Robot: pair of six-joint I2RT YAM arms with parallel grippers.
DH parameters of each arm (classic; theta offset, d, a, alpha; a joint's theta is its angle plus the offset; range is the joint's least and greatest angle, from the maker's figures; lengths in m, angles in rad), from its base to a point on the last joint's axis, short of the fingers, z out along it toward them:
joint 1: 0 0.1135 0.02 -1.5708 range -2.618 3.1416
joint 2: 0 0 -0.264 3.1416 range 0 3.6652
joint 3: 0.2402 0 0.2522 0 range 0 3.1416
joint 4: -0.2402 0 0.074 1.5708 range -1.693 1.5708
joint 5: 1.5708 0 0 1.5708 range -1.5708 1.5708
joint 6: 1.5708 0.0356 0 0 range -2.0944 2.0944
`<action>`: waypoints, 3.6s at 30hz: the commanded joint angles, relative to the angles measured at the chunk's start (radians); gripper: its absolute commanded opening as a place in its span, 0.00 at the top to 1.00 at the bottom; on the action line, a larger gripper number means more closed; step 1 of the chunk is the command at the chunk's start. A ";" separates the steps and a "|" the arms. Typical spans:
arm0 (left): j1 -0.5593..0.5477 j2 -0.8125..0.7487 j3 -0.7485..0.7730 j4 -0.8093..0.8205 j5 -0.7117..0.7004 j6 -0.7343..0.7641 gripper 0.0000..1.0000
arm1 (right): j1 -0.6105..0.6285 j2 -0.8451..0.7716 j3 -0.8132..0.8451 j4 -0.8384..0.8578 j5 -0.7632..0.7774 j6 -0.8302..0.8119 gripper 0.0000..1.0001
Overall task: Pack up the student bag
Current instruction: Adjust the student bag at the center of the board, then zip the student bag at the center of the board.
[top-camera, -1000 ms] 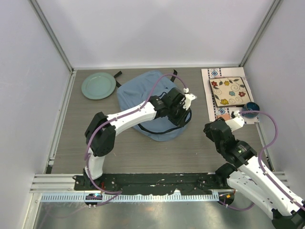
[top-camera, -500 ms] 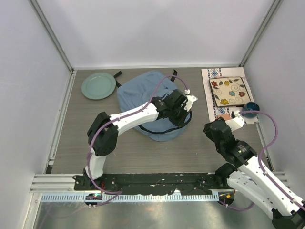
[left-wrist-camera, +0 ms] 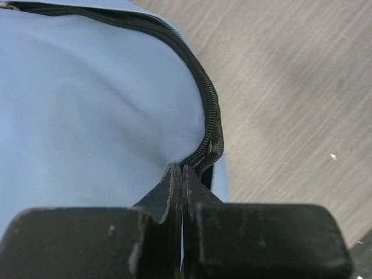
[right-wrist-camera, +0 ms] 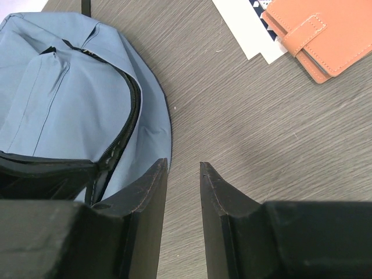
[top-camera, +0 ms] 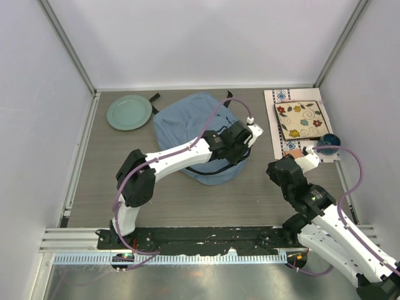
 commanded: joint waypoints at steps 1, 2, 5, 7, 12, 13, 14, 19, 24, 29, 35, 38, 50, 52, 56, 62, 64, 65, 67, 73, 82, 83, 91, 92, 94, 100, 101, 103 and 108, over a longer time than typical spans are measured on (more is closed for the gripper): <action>-0.010 -0.034 0.036 0.007 -0.209 0.108 1.00 | -0.004 0.001 -0.004 0.047 0.014 0.021 0.66; -0.016 -0.031 0.034 0.013 -0.246 0.118 1.00 | -0.004 0.002 -0.006 0.050 0.015 0.021 0.66; -0.039 -0.021 0.022 0.032 -0.303 0.171 1.00 | -0.004 0.008 -0.007 0.055 0.011 0.020 0.66; -0.047 -0.021 0.019 0.038 -0.307 0.176 1.00 | -0.005 0.013 -0.009 0.058 0.008 0.024 0.66; -0.055 -0.032 -0.003 0.039 -0.208 0.167 1.00 | -0.007 0.011 -0.009 0.061 0.003 0.021 0.66; -0.058 -0.035 -0.016 0.039 -0.194 0.158 1.00 | -0.008 0.010 -0.010 0.059 0.003 0.020 0.66; -0.061 -0.038 -0.024 0.041 -0.171 0.156 1.00 | -0.008 0.008 -0.010 0.061 0.003 0.021 0.66; -0.076 -0.032 -0.056 0.029 -0.088 0.128 1.00 | -0.010 0.004 -0.012 0.061 0.003 0.023 0.66; -0.082 -0.038 -0.067 0.013 -0.050 0.085 1.00 | -0.011 -0.002 -0.013 0.061 0.000 0.020 0.66; -0.081 -0.077 -0.056 0.012 -0.050 0.058 0.72 | -0.011 -0.002 -0.015 0.061 -0.003 0.024 0.66; -0.067 -0.164 -0.058 0.001 -0.123 0.000 0.41 | -0.013 0.007 -0.019 0.090 -0.041 0.021 0.64; -0.033 -0.237 -0.102 0.007 -0.191 -0.054 0.25 | -0.011 0.031 -0.024 0.143 -0.087 0.015 0.44; 0.246 -0.601 -0.481 0.050 -0.324 -0.353 0.00 | 0.004 0.315 -0.067 0.581 -0.545 0.069 0.25; 0.300 -0.664 -0.550 0.048 -0.315 -0.402 0.00 | 0.022 0.368 -0.044 0.595 -0.543 0.070 0.24; 0.401 -0.735 -0.650 0.067 -0.243 -0.450 0.00 | 0.029 0.481 0.007 0.563 -0.542 0.069 0.24; 0.444 -0.749 -0.716 0.082 -0.197 -0.479 0.00 | 0.001 0.568 0.047 0.544 -0.473 0.015 0.48; 0.447 -0.742 -0.717 0.088 -0.185 -0.481 0.00 | -0.055 0.562 0.048 0.533 -0.463 -0.021 0.59; 0.450 -0.732 -0.719 0.093 -0.180 -0.482 0.00 | -0.079 0.555 0.047 0.527 -0.465 -0.035 0.69; 0.456 -0.720 -0.722 0.113 -0.166 -0.490 0.00 | -0.158 0.547 0.044 0.521 -0.476 -0.074 0.76; 0.467 -0.652 -0.731 0.212 -0.096 -0.530 0.01 | -0.234 0.541 0.080 0.474 -0.522 -0.231 0.70; 0.467 -0.580 -0.823 0.423 0.053 -0.766 0.00 | -0.234 0.372 0.073 0.431 -0.578 -0.279 0.32; 0.467 -0.581 -0.837 0.433 0.055 -0.789 0.00 | -0.232 0.366 0.077 0.423 -0.583 -0.278 0.31; 0.458 -0.546 -0.886 0.519 0.047 -0.902 0.04 | -0.127 0.398 0.152 0.423 -0.663 -0.322 0.31; 0.455 -0.537 -0.883 0.522 0.047 -0.907 0.06 | -0.099 0.425 0.183 0.423 -0.640 -0.334 0.31; 0.452 -0.522 -0.872 0.526 0.042 -0.915 0.16 | -0.016 0.464 0.215 0.423 -0.623 -0.388 0.32; 0.450 -0.515 -0.872 0.523 0.009 -0.909 0.52 | 0.053 0.626 0.335 0.432 -0.675 -0.579 0.37; 0.450 -0.517 -0.872 0.519 0.006 -0.904 0.54 | 0.061 0.643 0.358 0.438 -0.687 -0.600 0.39; 0.450 -0.525 -0.871 0.513 0.001 -0.899 0.57 | 0.068 0.698 0.385 0.435 -0.718 -0.640 0.41; 0.450 -0.534 -0.868 0.513 -0.007 -0.889 0.59 | 0.096 0.797 0.442 0.461 -0.796 -0.712 0.44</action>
